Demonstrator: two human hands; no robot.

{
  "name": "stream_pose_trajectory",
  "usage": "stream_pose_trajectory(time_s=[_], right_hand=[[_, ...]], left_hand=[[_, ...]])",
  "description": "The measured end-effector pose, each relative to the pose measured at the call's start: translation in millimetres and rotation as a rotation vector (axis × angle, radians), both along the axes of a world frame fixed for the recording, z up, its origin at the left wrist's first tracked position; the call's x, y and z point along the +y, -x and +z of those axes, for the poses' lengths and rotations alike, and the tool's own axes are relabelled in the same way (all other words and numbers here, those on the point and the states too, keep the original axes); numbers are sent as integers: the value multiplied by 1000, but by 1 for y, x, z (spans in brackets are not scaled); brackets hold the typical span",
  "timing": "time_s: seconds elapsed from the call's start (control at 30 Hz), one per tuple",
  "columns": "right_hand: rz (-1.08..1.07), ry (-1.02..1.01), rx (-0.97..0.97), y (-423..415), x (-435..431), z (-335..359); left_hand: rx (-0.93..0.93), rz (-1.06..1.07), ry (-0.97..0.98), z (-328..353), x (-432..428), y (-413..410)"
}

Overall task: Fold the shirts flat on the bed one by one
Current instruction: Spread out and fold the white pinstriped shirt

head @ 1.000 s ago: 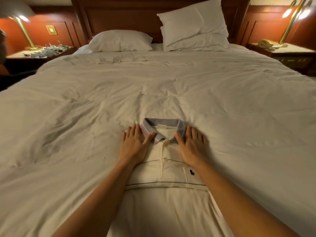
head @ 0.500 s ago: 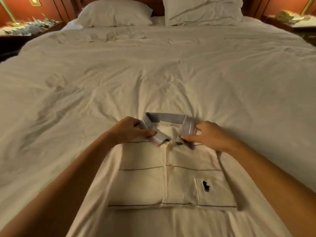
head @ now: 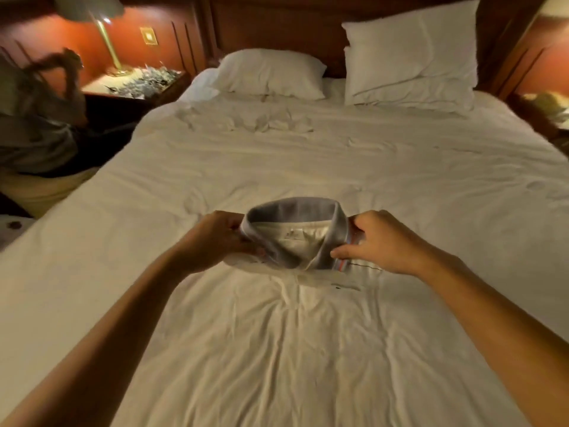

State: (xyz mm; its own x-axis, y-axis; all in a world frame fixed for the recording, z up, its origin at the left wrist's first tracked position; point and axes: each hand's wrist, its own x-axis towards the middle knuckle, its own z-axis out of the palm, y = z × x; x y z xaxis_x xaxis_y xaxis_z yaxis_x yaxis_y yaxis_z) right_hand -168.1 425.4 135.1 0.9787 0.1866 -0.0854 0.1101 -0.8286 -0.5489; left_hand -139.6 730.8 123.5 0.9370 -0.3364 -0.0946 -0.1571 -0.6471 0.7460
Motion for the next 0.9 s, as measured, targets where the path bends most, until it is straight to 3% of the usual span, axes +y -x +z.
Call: stream_pose_trajectory(time_s=[0.13, 0.4, 0.7, 0.9], right_hand=[[44, 4, -107, -7, 56, 97], [-52, -11, -142, 43, 118, 207], [-153, -53, -235, 101, 120, 241], [-111, -51, -280, 113, 127, 252]], left_hand=[[-195, 88, 56, 90, 53, 6], [-263, 11, 52, 214, 119, 25], [-252, -88, 155, 246, 121, 55], [-249, -85, 189, 251, 132, 65]])
